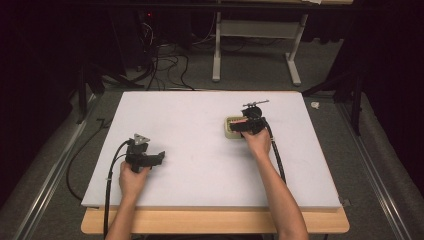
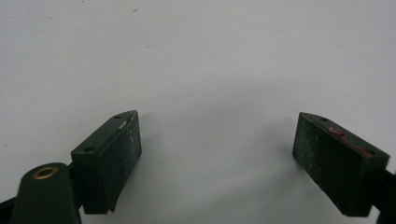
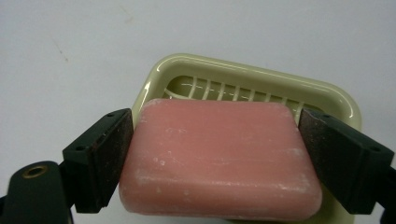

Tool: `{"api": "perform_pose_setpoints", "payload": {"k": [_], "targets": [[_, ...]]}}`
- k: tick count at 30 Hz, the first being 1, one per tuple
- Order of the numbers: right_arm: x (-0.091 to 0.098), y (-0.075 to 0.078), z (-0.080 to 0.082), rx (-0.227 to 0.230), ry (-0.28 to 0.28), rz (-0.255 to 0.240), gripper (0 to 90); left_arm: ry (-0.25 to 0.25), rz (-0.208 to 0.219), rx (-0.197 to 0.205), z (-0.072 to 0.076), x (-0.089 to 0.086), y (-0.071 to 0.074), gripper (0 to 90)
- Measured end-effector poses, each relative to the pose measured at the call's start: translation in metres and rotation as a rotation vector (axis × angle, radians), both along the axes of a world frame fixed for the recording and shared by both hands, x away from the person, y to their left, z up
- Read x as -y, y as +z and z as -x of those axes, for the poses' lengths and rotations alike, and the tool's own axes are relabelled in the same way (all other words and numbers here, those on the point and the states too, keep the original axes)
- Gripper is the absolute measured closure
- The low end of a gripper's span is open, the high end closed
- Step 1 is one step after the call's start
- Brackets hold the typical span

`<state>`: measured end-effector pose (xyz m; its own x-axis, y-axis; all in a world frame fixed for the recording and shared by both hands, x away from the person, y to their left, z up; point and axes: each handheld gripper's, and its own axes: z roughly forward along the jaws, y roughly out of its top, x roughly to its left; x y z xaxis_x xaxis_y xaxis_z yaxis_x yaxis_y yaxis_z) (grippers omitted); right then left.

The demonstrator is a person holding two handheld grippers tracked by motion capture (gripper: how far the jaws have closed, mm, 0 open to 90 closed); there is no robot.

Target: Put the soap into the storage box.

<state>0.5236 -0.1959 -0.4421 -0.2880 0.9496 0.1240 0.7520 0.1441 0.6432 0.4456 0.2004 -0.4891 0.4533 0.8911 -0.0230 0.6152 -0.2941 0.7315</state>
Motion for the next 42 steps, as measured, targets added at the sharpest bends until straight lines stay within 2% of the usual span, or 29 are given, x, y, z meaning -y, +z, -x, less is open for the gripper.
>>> {"api": "perform_pose_setpoints", "payload": {"k": [16, 28, 42], "targets": [[0.003, 0.003, 0.004, 0.006, 0.000, -0.011, 13.3, 0.000, 0.000, 0.000, 0.000, 0.000, 0.000, 15.8], [0.007, 0.006, 0.010, 0.037, 0.003, -0.020, 13.5, 0.000, 0.000, 0.000, 0.000, 0.000, 0.000, 15.8], [0.010, 0.007, 0.016, 0.041, 0.016, -0.024, 12.8, 0.000, 0.000, 0.000, 0.000, 0.000, 0.000, 15.8]]}}
